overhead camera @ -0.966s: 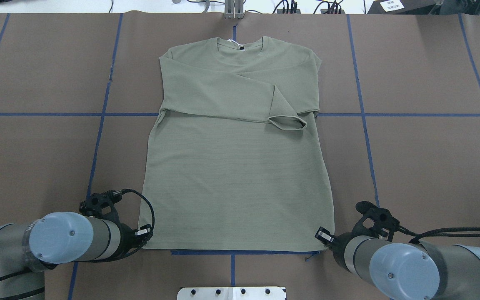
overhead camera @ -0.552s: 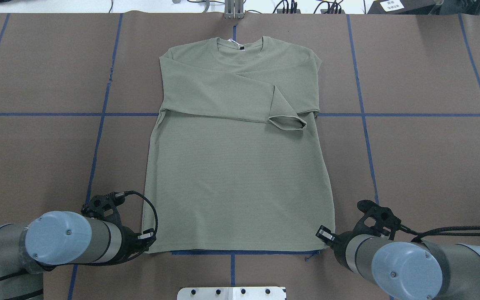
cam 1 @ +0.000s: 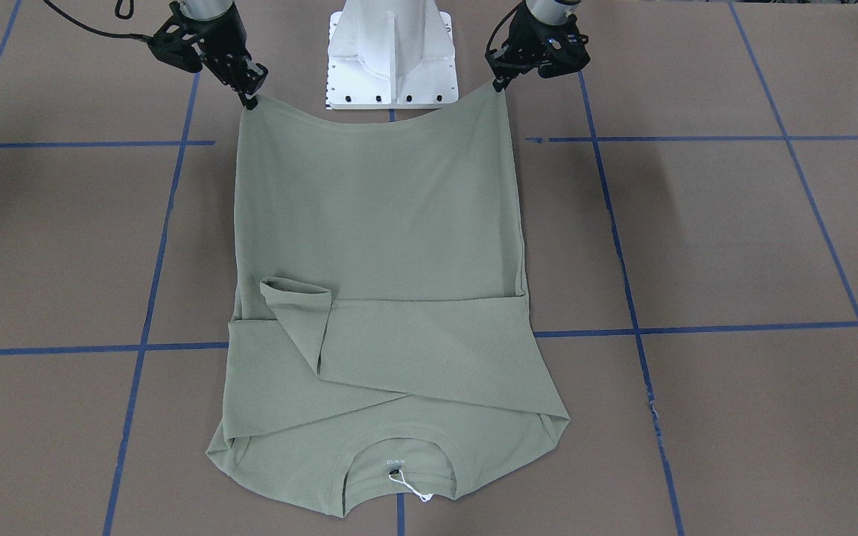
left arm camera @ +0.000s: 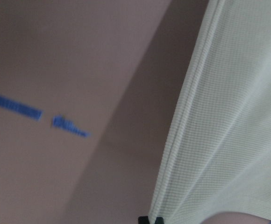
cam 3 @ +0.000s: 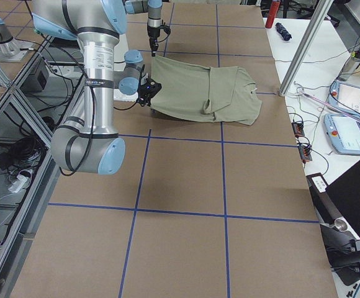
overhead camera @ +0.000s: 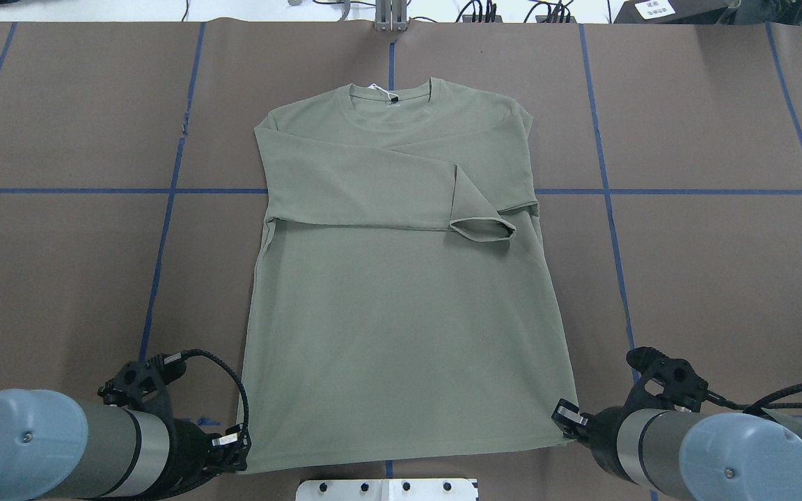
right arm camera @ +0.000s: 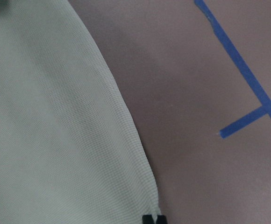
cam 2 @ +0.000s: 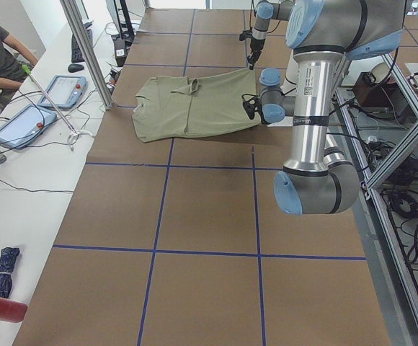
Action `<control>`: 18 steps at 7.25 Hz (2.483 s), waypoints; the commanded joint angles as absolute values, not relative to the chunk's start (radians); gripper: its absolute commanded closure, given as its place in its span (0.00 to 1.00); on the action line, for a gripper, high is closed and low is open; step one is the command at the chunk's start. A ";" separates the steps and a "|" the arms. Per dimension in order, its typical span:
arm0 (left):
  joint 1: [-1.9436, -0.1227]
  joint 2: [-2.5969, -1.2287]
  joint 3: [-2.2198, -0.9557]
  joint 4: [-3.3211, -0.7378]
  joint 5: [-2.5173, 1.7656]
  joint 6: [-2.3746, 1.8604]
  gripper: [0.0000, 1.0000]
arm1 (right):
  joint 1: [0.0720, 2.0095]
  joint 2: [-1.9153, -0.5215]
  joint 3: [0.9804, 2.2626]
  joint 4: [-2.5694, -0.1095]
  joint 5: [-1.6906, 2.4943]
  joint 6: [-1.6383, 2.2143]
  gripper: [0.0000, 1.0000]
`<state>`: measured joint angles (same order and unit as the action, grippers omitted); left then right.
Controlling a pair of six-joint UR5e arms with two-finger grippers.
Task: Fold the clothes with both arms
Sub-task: 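Lift both hem corners and fold them toward the collar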
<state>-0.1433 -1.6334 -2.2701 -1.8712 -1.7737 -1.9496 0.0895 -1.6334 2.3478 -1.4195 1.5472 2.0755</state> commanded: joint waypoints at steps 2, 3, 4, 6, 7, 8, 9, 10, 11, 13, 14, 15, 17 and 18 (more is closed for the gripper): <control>-0.203 -1.640 -2.399 -1.823 -1.789 -1.979 1.00 | 0.194 -1.660 2.430 -1.427 1.559 2.056 1.00; -0.304 -1.696 -2.375 -1.813 -1.790 -1.932 1.00 | 0.266 -1.649 2.398 -1.427 1.559 1.951 1.00; -0.416 -1.759 -2.294 -1.812 -1.790 -1.793 1.00 | 0.355 -1.566 2.335 -1.430 1.563 1.830 1.00; -0.542 -1.854 -2.109 -1.813 -1.789 -1.642 1.00 | 0.559 -1.333 2.107 -1.468 1.686 1.702 1.00; -0.595 -1.912 -2.018 -1.818 -1.787 -1.613 1.00 | 0.649 -1.237 1.983 -1.474 1.753 1.625 1.00; -0.639 -1.948 -1.937 -1.825 -1.786 -1.556 1.00 | 0.717 -1.174 1.886 -1.471 1.773 1.556 1.00; -0.691 -1.962 -1.902 -1.825 -1.786 -1.501 1.00 | 0.762 -1.132 1.808 -1.463 1.807 1.502 1.00; -0.721 -1.967 -1.888 -1.827 -1.786 -1.456 1.00 | 0.796 -1.091 1.758 -1.463 1.836 1.477 1.00; -0.727 -1.970 -1.885 -1.825 -1.784 -1.451 1.00 | 0.805 -1.060 1.729 -1.463 1.845 1.476 1.00; -0.739 -2.032 -1.780 -1.854 -1.779 -1.447 1.00 | 0.807 -0.959 1.559 -1.454 1.842 1.471 1.00; -0.741 -2.052 -1.691 -1.941 -1.763 -1.447 1.00 | 0.811 -0.927 1.480 -1.419 1.839 1.463 1.00; -0.758 -2.069 -1.593 -2.045 -1.740 -1.445 1.00 | 0.827 -0.914 1.401 -1.343 1.839 1.445 1.00; -0.773 -2.089 -1.519 -2.094 -1.726 -1.415 1.00 | 0.844 -0.873 1.310 -1.310 1.839 1.413 1.00; -0.775 -2.091 -1.516 -2.094 -1.721 -1.410 1.00 | 0.842 -0.868 1.296 -1.309 1.839 1.408 1.00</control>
<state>-0.7689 -2.0858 -1.5335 -2.0821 -1.7299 -1.4236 0.8383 -0.8822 1.3300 -1.3173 1.8393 1.4231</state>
